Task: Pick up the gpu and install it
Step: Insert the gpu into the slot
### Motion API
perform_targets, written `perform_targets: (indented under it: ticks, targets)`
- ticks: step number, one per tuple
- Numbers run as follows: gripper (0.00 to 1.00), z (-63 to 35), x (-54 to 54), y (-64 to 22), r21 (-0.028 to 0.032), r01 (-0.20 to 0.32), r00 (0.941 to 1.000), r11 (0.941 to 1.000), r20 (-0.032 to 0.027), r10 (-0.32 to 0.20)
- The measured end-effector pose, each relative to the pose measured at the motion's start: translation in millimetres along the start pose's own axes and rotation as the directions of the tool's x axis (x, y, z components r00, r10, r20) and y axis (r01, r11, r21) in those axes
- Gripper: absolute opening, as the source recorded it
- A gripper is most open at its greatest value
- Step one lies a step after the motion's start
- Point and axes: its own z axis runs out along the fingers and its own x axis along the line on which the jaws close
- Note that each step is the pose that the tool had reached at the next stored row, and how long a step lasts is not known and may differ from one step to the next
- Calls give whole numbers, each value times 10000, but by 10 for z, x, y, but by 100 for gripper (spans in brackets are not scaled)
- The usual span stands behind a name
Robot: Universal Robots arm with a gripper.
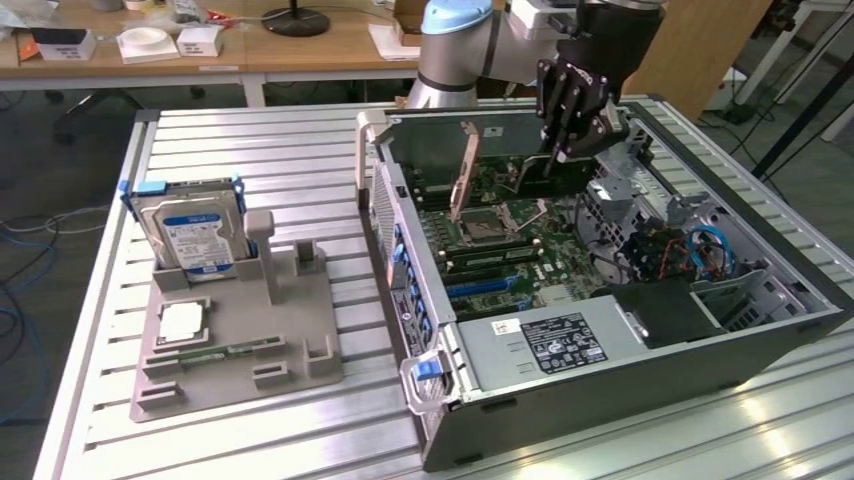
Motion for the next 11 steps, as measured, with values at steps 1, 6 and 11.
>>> perform_targets:
  ticks: [1, 6, 11]
  targets:
    - [26, 0, 0, 0, 0, 0, 10000, 10000, 0, 0]
    - [26, 0, -1, 0, 1, 0, 10000, 10000, 24, 0]
    - [26, 1, -2, 0, 0, 0, 10000, 10000, 50, 0]
